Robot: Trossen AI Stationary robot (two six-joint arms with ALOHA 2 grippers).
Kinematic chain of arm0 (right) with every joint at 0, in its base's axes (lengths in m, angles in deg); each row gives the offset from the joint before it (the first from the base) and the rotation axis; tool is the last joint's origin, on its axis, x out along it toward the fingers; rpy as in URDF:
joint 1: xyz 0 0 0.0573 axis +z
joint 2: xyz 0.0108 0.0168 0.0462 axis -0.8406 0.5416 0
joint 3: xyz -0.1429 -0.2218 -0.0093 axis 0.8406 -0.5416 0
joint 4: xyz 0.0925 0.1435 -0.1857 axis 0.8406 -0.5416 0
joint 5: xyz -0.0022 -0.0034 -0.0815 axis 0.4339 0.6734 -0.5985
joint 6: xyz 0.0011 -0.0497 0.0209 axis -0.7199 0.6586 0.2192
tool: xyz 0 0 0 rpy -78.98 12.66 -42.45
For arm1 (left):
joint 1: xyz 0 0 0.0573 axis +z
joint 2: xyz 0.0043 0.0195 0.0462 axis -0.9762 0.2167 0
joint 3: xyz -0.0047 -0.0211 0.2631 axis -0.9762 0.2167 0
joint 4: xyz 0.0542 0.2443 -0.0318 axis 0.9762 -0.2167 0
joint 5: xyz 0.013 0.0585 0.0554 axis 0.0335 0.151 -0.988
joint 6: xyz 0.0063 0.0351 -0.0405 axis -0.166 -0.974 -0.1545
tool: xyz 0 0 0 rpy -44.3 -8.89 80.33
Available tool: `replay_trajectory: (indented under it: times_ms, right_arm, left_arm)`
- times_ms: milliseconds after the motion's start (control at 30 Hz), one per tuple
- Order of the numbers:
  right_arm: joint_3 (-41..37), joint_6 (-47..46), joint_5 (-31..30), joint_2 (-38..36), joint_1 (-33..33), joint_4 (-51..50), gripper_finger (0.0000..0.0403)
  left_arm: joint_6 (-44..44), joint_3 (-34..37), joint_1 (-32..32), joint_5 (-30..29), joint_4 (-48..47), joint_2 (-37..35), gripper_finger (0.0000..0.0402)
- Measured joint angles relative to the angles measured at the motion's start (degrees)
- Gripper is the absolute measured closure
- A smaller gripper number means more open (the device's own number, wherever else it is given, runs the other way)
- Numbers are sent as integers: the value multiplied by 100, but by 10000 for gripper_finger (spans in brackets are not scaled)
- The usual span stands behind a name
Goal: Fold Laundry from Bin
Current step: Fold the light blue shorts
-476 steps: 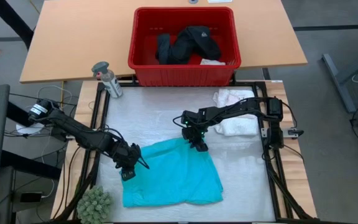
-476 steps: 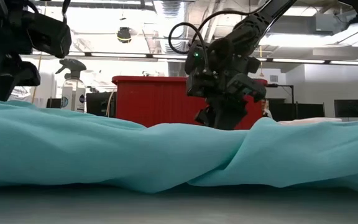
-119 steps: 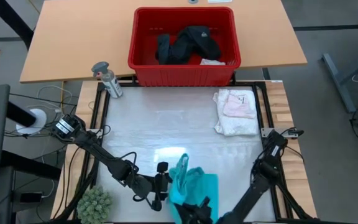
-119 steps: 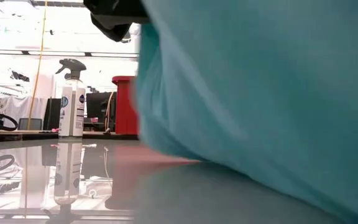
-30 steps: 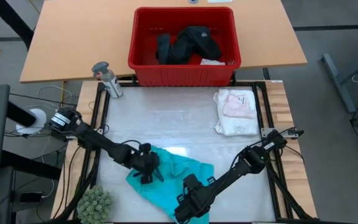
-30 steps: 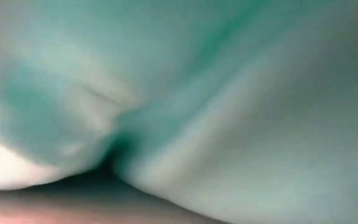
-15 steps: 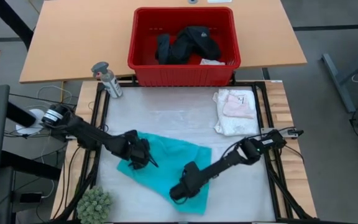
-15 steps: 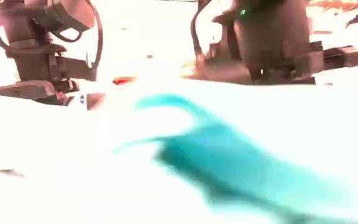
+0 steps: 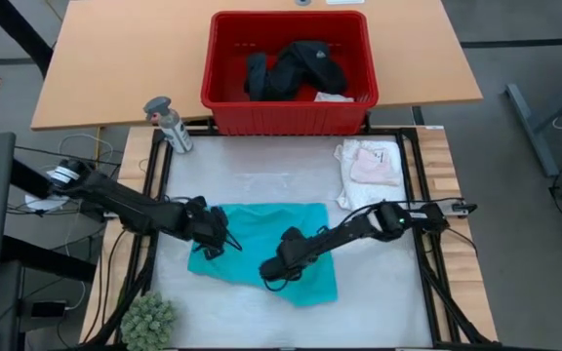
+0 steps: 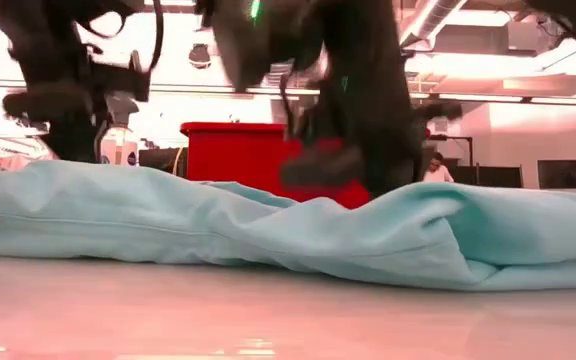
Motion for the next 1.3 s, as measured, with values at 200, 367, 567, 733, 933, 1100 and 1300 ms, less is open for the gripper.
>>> replay_trajectory:
  times_ms: [200,367,567,733,933,1100,1300]
  right_arm:
    - [13,131,-452,-571,127,-14,373]
    - [15,-552,-1459,-1090,500,445,389]
    - [26,209,-2553,-1187,510,2677,389]
    - [7,541,-2566,-692,-100,2793,389]
    - [32,1009,-2335,-316,-643,2910,389]
    - [19,1562,-1902,34,-970,3207,389]
    - [23,1766,-1605,366,-1254,3372,389]
  left_arm:
    - [320,-9,21,-187,227,-1425,401]
    - [113,181,38,-174,924,-2692,401]
    - [341,1008,198,660,2034,-3550,401]
    - [449,1797,201,195,2390,-3417,401]
    - [238,2134,374,-163,2995,-2992,402]
    - [178,2221,554,-112,3120,-2316,402]
    - [-92,2225,843,-98,3501,-1499,402]
